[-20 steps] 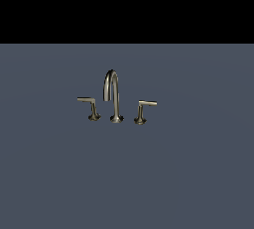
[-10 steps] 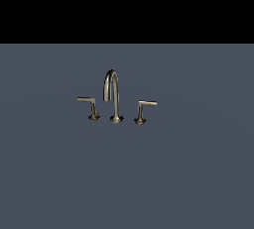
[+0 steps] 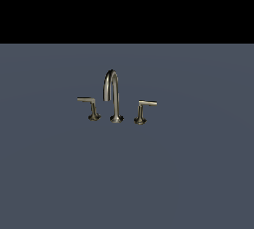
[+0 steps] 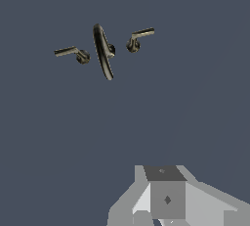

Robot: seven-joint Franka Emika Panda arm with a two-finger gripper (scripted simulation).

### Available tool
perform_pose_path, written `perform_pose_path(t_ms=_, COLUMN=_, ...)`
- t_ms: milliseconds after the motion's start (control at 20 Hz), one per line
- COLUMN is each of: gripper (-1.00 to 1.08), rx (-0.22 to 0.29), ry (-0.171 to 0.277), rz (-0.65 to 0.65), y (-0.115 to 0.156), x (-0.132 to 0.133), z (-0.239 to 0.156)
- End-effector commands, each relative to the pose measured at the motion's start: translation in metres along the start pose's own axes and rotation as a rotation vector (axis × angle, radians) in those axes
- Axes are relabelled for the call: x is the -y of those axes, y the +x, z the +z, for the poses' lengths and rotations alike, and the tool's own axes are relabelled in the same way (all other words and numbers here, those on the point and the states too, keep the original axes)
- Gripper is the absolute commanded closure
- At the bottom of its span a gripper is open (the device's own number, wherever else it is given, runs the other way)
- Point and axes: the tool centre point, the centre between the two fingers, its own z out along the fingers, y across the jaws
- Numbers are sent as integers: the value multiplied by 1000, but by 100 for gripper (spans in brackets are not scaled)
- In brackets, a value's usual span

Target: Turn on the faucet by rotating a designated handle.

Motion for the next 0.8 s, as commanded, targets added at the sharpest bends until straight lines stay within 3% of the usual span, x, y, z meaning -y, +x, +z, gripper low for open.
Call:
perform_pose_path(t_ms=0, gripper=108, rx=-2, ry=2, rz=65, y=11, x=8, z=15)
perform_pose_path(t_ms=750, gripper=108, rx=-16, ry=13, rz=441, y=90, x=36, z=100)
